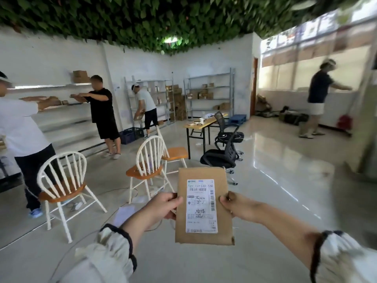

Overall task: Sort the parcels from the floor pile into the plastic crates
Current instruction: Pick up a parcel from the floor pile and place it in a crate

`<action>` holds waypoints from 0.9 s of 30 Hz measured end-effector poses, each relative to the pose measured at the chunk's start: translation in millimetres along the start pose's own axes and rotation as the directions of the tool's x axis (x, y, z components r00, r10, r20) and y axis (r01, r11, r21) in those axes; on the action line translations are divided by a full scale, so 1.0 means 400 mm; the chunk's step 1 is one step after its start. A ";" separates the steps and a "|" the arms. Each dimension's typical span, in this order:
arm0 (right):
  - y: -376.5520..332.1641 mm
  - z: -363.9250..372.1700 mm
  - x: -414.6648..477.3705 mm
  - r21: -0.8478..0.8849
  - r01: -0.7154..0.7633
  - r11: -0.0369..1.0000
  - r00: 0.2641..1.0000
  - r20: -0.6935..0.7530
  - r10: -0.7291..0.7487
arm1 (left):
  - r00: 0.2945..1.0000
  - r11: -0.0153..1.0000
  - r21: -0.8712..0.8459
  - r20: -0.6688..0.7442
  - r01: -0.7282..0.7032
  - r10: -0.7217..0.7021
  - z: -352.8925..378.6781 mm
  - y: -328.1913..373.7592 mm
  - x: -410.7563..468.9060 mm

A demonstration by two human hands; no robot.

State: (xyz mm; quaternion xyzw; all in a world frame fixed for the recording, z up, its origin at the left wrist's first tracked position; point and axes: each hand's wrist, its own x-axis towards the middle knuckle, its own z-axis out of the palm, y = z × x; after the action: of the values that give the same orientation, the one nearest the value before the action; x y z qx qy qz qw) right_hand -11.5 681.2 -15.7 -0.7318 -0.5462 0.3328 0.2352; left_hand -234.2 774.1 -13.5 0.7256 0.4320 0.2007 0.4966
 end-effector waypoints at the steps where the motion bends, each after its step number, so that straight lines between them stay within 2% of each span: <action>1: 0.051 -0.040 -0.035 -0.018 -0.016 1.000 0.999 -0.033 0.015 | 0.999 1.000 0.006 0.036 -0.024 0.024 0.063 0.031 0.019; 5: 0.246 -0.194 -0.215 -0.021 -0.113 0.993 0.981 -0.164 0.108 | 0.974 0.994 0.020 0.199 -0.111 0.105 0.317 0.158 0.077; 8: 0.372 -0.297 -0.371 -0.020 -0.220 0.975 0.939 -0.274 0.206 | 0.933 0.985 -0.024 0.316 -0.170 0.169 0.530 0.255 0.092; 13: 0.557 -0.427 -0.642 0.027 -0.429 0.903 0.809 -0.434 0.397 | 0.795 0.963 -0.053 0.553 -0.265 0.249 0.877 0.400 0.082; 17: 0.706 -0.469 -0.857 0.171 -0.534 0.828 0.660 -0.528 0.534 | 0.628 0.932 -0.053 0.725 -0.360 0.283 1.147 0.508 0.038; 20: 0.795 -0.470 -1.022 0.336 -0.568 0.751 0.518 -0.562 0.644 | 0.478 0.897 -0.084 0.822 -0.435 0.309 1.356 0.576 -0.013; 23: 0.874 -0.450 -1.194 0.532 -0.560 0.635 0.335 -0.556 0.761 | 0.275 0.861 -0.161 0.905 -0.482 0.323 1.558 0.640 -0.111; 27: 0.937 -0.393 -1.424 0.702 -0.545 0.459 0.097 -0.491 0.866 | 0.029 0.823 -0.254 0.950 -0.507 0.311 1.785 0.689 -0.293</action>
State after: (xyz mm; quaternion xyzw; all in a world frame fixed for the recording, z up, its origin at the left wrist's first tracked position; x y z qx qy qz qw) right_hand 242.8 30.2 -44.9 -0.9062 0.1319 0.1136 0.3853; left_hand 333.9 249.6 -55.1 0.8072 -0.2000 -0.2088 0.5146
